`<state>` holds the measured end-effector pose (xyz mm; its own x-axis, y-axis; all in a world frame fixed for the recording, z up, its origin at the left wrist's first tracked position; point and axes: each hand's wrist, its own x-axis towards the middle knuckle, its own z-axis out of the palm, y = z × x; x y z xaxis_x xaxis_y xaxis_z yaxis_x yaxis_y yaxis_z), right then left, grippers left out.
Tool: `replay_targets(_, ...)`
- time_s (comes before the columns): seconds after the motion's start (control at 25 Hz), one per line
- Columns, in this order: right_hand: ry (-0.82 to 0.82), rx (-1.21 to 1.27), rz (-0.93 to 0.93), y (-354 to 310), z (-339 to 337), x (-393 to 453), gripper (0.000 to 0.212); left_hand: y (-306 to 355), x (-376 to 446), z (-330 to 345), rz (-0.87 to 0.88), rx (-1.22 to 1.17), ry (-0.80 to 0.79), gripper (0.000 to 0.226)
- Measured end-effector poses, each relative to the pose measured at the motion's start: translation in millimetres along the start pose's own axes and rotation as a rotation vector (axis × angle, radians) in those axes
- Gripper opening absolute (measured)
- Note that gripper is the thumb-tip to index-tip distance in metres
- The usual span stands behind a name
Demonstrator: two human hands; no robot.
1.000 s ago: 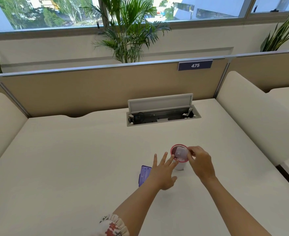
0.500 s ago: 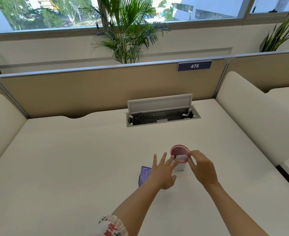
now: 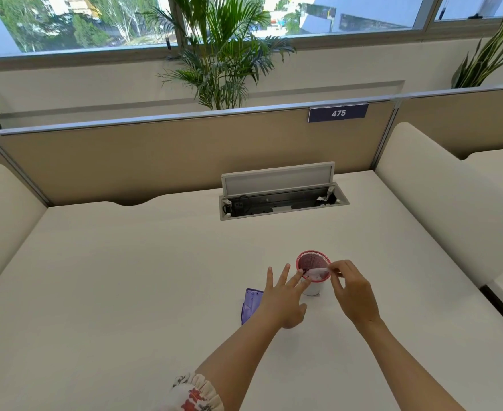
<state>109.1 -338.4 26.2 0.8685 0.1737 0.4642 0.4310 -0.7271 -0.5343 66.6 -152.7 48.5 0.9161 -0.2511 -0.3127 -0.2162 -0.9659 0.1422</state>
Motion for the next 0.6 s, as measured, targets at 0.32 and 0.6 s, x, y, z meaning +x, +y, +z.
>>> replay_targets(0.32,0.197,0.575,0.806,-1.3,5.4,5.1,0.011,0.5,-1.0,-0.9,-0.005,-0.023,-0.012,0.067)
replay_targets(0.6,0.177,0.431,0.587,-6.7,0.1,4.6,0.009,0.8,-1.7,-3.8,-0.004,-0.019,-0.024,0.067)
